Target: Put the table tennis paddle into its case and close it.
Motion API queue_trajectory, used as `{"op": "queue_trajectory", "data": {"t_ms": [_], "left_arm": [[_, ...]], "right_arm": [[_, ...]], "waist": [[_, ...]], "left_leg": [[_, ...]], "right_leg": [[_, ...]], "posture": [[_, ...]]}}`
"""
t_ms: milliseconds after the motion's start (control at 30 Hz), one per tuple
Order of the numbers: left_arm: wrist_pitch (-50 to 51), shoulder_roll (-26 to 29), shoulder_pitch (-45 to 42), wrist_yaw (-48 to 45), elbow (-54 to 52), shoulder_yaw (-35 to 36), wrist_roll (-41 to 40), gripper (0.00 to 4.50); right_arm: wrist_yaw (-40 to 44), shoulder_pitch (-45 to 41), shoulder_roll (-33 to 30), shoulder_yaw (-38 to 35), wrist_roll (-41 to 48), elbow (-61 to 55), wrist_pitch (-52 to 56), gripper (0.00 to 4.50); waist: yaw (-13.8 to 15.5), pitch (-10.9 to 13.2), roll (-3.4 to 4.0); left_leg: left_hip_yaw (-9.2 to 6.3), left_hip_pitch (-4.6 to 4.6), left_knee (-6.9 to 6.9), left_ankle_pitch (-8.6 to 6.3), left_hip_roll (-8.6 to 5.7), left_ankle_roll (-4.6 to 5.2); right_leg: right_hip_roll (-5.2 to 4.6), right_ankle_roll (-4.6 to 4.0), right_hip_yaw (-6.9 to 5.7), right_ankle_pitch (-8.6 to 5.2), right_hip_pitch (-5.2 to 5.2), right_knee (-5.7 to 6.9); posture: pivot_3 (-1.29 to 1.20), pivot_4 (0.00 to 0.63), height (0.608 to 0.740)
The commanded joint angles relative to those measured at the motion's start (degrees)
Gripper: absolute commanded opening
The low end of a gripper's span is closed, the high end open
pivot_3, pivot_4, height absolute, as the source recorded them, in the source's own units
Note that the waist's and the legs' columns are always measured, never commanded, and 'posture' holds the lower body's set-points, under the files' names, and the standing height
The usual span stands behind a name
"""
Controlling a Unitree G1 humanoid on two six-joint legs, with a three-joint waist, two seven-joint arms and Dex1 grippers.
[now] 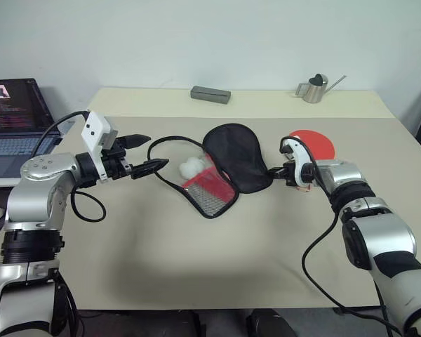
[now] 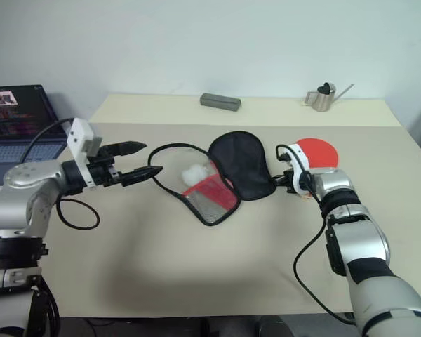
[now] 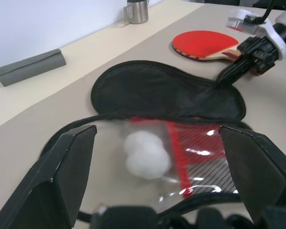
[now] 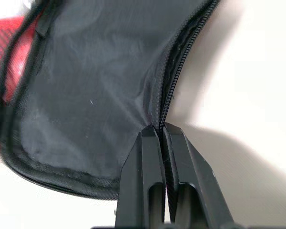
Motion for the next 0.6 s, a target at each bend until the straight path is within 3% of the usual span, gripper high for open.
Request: {"op": "queue_trajectory", "data": {"t_ms": [33, 367, 600], "left_arm": [[-1.21, -0.07, -1.62, -0.74, -0.36, -0.18, 0.19, 4.5], [-1.73, -1.06, -3.03, -2.96, 0.12, -2.57, 0.73, 4.5], [-1.94, -0.34, -3.58, -6.46, 0.12, -4.16, 0.77, 4.5]], "right_arm": [[1.23, 5.68, -3.74, -1.39, 1.64, -9.32, 7.74, 0.05], [-2.48, 28.12, -5.56, -2.79, 11.25, -54.88, 36.88, 0.05], [-8.71, 31.5, -0.87, -4.13, 16.93, -69.18, 48.13, 0.05]], "waist": [[0.49, -0.02, -0.02], [1.17, -0.08, -0.12], [0.44, -0.09, -0.14]], "left_leg": [[0.0, 0.0, 0.0, 0.0, 0.0, 0.0], [-0.05, -0.03, -0.02, 0.0, -0.01, 0.0], [-0.1, 0.02, 0.0, 0.0, 0.0, 0.0]], "right_leg": [[0.0, 0.0, -0.02, 0.0, 0.03, -0.02], [0.05, 0.01, -0.03, -0.01, 0.02, -0.06], [0.26, 0.0, 0.05, -0.01, -0.03, 0.05]], "posture": [[0.0, 0.15, 0.74], [0.0, 0.15, 0.74], [0.0, 0.15, 0.74]]}}
